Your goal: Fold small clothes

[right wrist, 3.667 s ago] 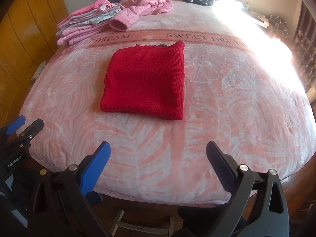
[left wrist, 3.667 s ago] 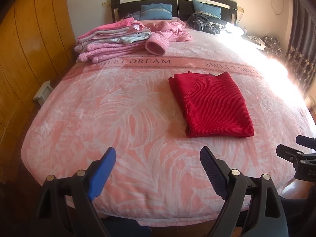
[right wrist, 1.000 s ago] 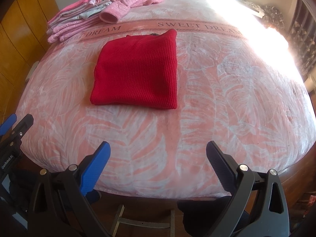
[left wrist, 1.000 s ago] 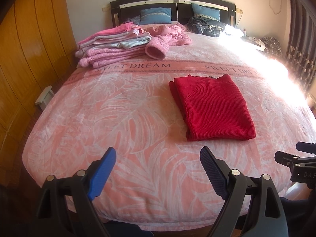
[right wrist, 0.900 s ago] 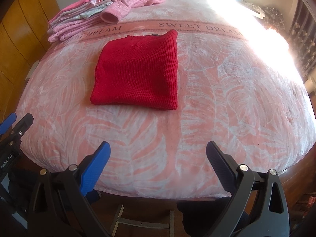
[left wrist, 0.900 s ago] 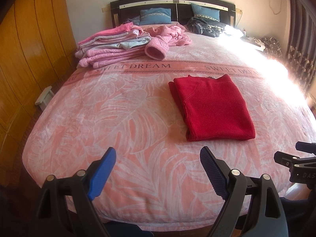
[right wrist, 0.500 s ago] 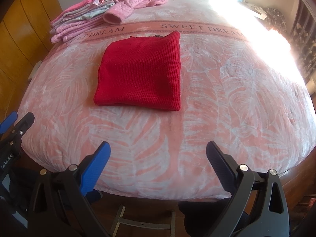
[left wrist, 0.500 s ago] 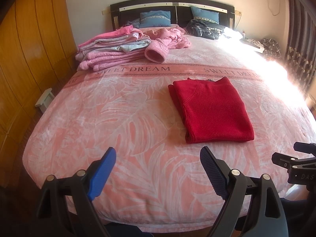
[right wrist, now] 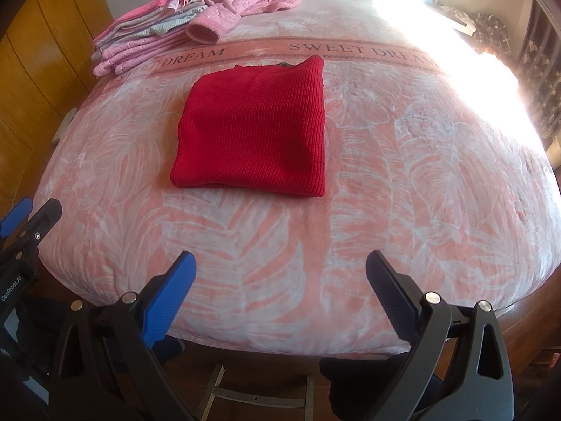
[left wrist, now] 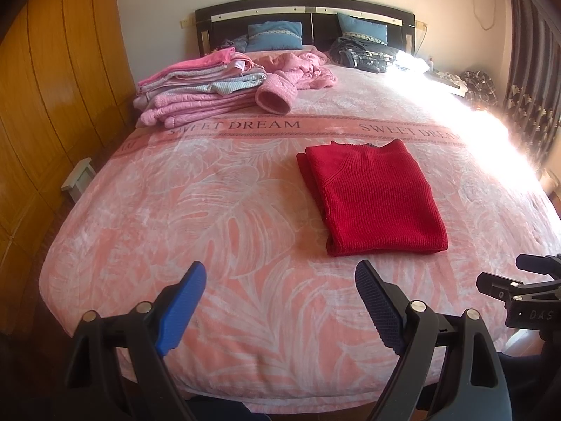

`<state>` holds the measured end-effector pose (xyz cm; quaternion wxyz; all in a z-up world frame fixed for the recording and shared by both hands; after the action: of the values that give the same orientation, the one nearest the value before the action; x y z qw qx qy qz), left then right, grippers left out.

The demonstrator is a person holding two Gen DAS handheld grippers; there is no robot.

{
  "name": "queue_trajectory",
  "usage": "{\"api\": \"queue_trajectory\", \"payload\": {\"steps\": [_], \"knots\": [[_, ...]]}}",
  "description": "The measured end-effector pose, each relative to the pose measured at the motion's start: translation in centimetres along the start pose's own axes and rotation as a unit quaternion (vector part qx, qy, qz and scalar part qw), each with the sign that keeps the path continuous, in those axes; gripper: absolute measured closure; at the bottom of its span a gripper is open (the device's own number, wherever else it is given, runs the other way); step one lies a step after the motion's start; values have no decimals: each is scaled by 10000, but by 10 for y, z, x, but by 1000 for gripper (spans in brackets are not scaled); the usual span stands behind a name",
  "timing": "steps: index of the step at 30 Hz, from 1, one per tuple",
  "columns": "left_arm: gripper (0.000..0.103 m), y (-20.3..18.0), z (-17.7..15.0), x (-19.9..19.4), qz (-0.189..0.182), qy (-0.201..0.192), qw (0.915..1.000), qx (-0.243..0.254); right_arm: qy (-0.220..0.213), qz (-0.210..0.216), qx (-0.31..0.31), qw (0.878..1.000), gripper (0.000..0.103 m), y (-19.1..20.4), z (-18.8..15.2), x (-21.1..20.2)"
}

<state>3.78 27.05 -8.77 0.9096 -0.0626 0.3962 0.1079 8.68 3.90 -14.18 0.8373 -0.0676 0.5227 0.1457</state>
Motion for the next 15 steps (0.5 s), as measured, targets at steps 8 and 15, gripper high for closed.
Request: {"api": "queue_trajectory", "payload": {"steps": [8,15], "knots": [[15,-2,-1,-3,-2,-29,10000,-7,5,9,-9,10000,6,1,0,0],[15,-4,-1,-6,-9,-67,10000,-20,-4,49,-28,10000,6,4,0,1]]}}
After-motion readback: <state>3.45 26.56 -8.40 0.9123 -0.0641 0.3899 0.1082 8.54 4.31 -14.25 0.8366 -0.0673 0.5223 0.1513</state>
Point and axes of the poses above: each gripper's, at about its wrist camera, not at the fingertips, and x roughly the way its jaws point, y to its left, z to its top, the point moved 8 cm from there along x, roughly the way its jaws point, and after that the axes turned 7 degrees about -x, right-handed, at the moved point
